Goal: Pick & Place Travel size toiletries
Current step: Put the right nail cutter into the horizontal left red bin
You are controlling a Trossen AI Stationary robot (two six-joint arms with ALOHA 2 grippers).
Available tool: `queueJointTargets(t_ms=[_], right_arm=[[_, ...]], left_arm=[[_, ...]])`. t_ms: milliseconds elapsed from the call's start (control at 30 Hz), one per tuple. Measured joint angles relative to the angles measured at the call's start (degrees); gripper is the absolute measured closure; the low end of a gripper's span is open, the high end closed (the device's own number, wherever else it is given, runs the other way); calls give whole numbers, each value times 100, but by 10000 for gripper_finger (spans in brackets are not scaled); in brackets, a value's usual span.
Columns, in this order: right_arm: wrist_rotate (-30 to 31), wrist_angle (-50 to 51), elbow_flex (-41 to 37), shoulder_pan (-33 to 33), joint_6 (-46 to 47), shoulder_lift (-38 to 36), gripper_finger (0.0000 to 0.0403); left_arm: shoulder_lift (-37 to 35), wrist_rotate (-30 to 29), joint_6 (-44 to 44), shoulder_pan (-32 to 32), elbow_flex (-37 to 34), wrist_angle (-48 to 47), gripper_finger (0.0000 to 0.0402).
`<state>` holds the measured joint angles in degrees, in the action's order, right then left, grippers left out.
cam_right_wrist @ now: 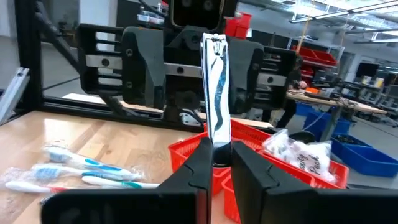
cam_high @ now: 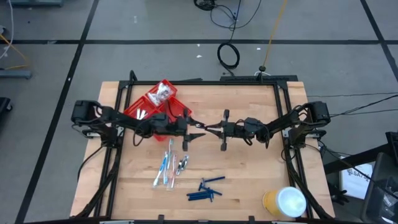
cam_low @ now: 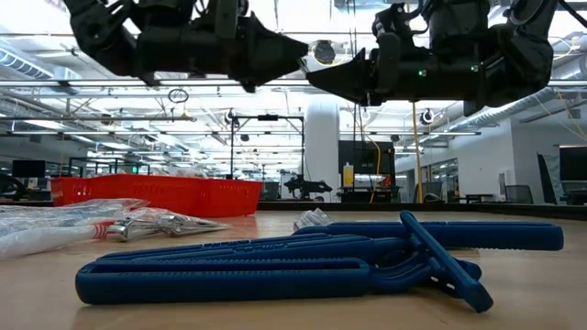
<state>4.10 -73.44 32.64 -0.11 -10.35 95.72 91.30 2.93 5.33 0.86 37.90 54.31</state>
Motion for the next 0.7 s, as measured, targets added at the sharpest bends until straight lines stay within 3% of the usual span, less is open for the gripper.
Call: queueJointTargets(t_ms=[333, 433, 567, 700], right_arm=[[11, 84, 4, 23, -42, 0, 378], [11, 84, 4, 23, -44, 0, 378], [-1, 91, 4, 25, -37, 0, 378], [28, 237, 9, 23, 180, -2, 373]], left_arm=[[88, -38, 200, -22, 96, -1, 225], [88, -101, 234, -21, 96, -1, 267], [86, -149, 257, -15, 96, -18, 361], [86, -197, 145, 48, 96, -94, 368]])
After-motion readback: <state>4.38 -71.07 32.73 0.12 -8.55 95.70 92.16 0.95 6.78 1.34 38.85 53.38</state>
